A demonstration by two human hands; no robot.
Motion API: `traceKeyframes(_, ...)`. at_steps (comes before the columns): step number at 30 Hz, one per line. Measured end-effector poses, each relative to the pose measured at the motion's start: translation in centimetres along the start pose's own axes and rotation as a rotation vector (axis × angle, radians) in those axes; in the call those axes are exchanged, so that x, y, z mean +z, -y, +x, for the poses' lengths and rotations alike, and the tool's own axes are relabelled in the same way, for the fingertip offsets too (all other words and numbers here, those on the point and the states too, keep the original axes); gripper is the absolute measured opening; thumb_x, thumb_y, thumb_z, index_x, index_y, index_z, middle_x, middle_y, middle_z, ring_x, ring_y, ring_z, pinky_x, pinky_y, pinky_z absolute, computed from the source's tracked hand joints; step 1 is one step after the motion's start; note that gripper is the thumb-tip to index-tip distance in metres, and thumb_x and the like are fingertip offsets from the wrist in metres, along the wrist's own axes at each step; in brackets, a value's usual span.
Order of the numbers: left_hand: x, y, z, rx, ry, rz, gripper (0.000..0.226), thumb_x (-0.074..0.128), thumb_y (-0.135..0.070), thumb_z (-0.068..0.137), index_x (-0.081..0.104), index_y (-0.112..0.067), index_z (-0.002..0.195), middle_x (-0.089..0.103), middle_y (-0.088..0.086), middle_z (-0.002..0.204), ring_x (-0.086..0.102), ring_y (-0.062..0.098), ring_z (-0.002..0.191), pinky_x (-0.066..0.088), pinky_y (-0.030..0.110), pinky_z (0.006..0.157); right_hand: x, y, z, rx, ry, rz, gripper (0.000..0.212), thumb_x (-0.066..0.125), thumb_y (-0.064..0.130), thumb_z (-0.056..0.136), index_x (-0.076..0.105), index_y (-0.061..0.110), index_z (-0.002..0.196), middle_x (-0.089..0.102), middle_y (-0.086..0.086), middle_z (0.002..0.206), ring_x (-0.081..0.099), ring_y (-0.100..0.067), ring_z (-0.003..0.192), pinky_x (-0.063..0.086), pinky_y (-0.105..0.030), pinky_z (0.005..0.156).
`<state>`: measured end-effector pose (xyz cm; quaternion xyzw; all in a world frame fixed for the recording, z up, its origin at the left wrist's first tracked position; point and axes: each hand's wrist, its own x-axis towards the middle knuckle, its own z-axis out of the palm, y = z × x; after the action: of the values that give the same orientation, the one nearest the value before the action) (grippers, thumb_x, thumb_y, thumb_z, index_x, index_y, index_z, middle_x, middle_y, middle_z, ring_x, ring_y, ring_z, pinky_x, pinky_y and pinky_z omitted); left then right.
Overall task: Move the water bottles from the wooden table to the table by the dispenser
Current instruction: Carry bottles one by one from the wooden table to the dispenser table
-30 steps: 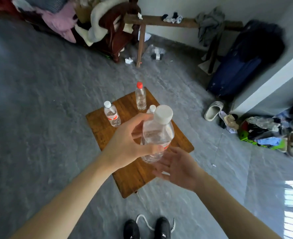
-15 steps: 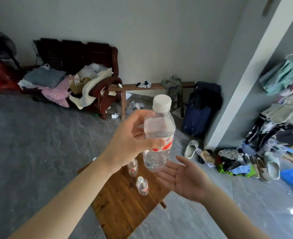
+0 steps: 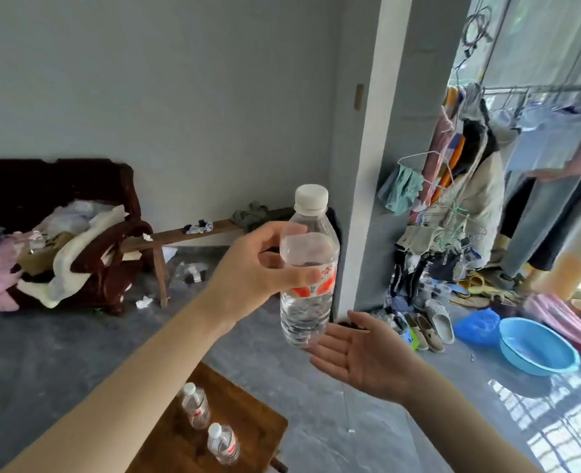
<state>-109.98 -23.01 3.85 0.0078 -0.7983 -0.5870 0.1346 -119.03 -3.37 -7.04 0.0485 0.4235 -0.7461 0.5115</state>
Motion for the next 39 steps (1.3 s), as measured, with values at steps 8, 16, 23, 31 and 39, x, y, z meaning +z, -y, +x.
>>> traceKeyframes(8, 3.1, -0.9, 4.7, 0.079, 0.231, -0.144, 0.075, 0.093, -0.042, 0.054, 0.065, -0.033, 0.123, 0.075, -0.007, 0.115, 0.074, 0.019, 0.105, 0.062, 0.035, 0.087, -1.0, -0.2, -3.7, -0.165, -0.107, 0.195, 0.046, 0.048, 0.031, 0.095, 0.075, -0.007, 0.097, 0.071, -0.024, 0.111, 0.07, -0.036, 0.102, 0.058, -0.048, 0.088)
traceKeyframes(16, 11.9, -3.1, 5.0, 0.171, 0.577, -0.238, 0.082, 0.094, -0.043, 0.049, 0.063, -0.03, 0.123, 0.076, -0.001, 0.116, 0.074, 0.025, 0.105, 0.062, 0.041, 0.087, -3.1, -4.0, -12.7, -0.426, -0.361, 0.416, 0.058, 0.058, 0.028, 0.082, 0.058, -0.006, 0.129, 0.06, -0.024, 0.134, 0.065, -0.036, 0.111, 0.059, -0.049, 0.086)
traceKeyframes(23, 21.6, -8.3, -0.2, 0.306, 0.919, -0.296, 0.062, 0.088, -0.03, 0.063, 0.061, -0.032, 0.119, 0.07, 0.008, 0.12, 0.076, 0.023, 0.098, 0.064, 0.034, 0.082, -4.9, -10.8, -24.6, -0.654, -0.55, 0.55, 0.055, 0.045, 0.034, 0.096, 0.058, -0.009, 0.128, 0.063, -0.028, 0.127, 0.069, -0.038, 0.107, 0.057, -0.047, 0.088)
traceKeyframes(31, 30.5, -15.2, -13.2, 0.449, 1.27, -0.374, 0.073, 0.091, -0.04, 0.055, 0.059, -0.031, 0.121, 0.068, 0.008, 0.118, 0.075, 0.025, 0.101, 0.064, 0.037, 0.082, -3.5, -22.3, -37.7, -0.945, -0.765, 0.668, 0.058, 0.056, 0.032, 0.089, 0.055, -0.006, 0.133, 0.062, -0.028, 0.129, 0.068, -0.039, 0.109, 0.057, -0.048, 0.09)
traceKeyframes(39, 34.3, -19.0, -27.4, 0.511, 1.572, -0.38, 0.074, 0.089, -0.045, 0.057, 0.059, -0.035, 0.124, 0.07, -0.004, 0.122, 0.072, 0.016, 0.107, 0.063, 0.032, 0.082, -0.2, -35.1, -46.5, -1.103, -0.9, 0.761, 0.05, 0.05, 0.034, 0.095, 0.068, -0.008, 0.115, 0.067, -0.027, 0.119, 0.069, -0.038, 0.1, 0.059, -0.045, 0.085)
